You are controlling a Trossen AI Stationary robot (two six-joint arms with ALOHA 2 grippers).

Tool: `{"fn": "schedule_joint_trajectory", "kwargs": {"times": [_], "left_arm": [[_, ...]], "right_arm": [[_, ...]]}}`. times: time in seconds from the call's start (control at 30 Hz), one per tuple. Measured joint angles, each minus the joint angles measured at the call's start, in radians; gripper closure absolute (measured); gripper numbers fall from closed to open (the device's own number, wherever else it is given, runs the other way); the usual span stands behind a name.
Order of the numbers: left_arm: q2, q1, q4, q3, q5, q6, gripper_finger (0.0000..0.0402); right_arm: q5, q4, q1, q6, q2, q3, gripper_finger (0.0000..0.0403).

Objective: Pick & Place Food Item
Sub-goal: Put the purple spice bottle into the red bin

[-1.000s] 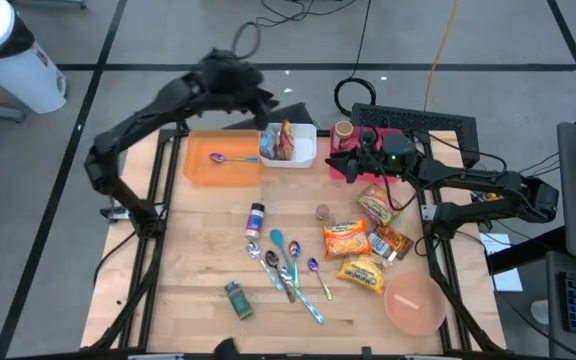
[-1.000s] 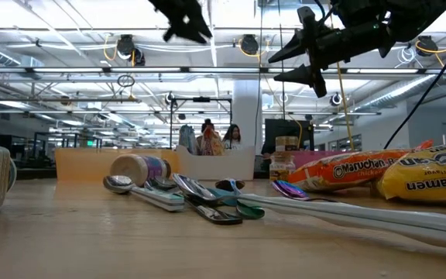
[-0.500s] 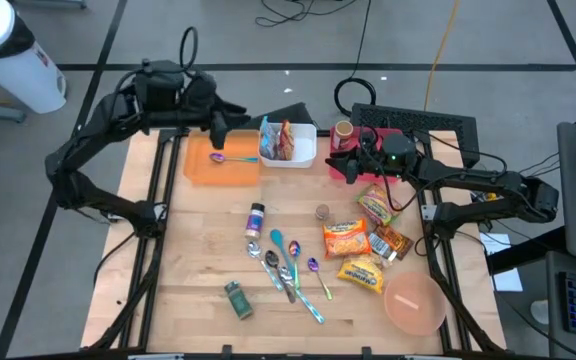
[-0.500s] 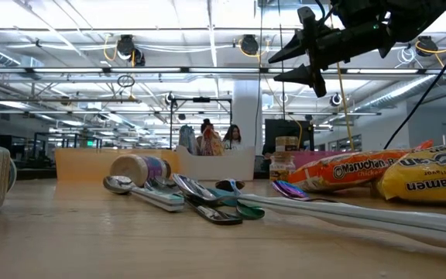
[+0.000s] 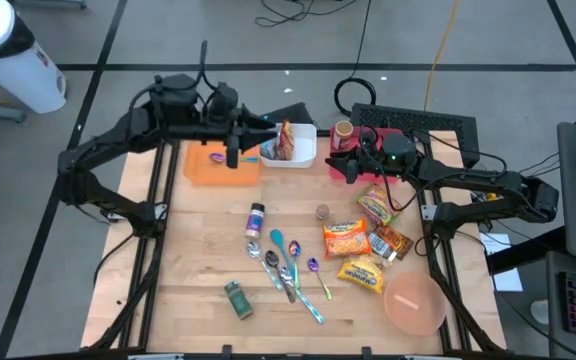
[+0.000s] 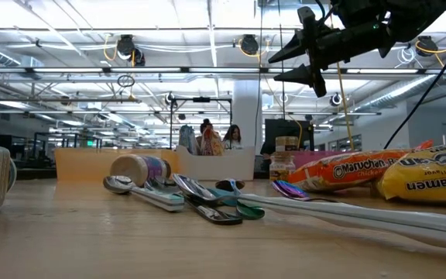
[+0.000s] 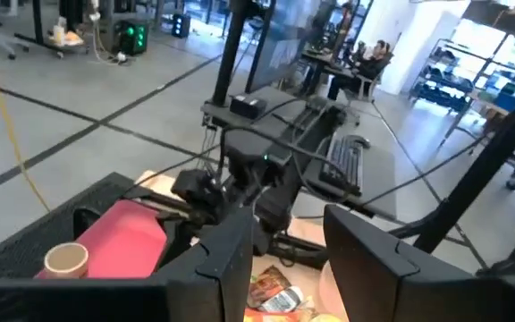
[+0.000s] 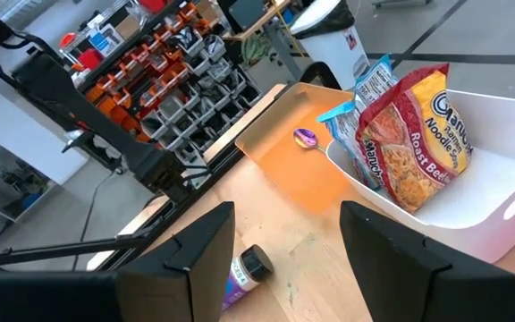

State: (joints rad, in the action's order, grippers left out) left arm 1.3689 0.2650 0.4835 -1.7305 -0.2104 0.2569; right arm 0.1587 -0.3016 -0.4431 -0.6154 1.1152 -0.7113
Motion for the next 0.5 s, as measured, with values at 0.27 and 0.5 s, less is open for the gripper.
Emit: {"fn": "schedule_joint_trajectory", "kwargs": {"times": [0.27, 0.5], "left_arm": [[0.008, -0.010, -0.031, 0.157, -0.007, 0.067, 0.0256], [0.006, -0.037, -0.135, 0.278, -0.130, 0.146, 0.0256]], "right_arm": [[-0.001, 0.000, 0.000, -0.001, 0.000, 0.000, 0.0206], [0.000, 0.000, 0.000, 0.001, 0.000, 0.000, 0.0206]]}}
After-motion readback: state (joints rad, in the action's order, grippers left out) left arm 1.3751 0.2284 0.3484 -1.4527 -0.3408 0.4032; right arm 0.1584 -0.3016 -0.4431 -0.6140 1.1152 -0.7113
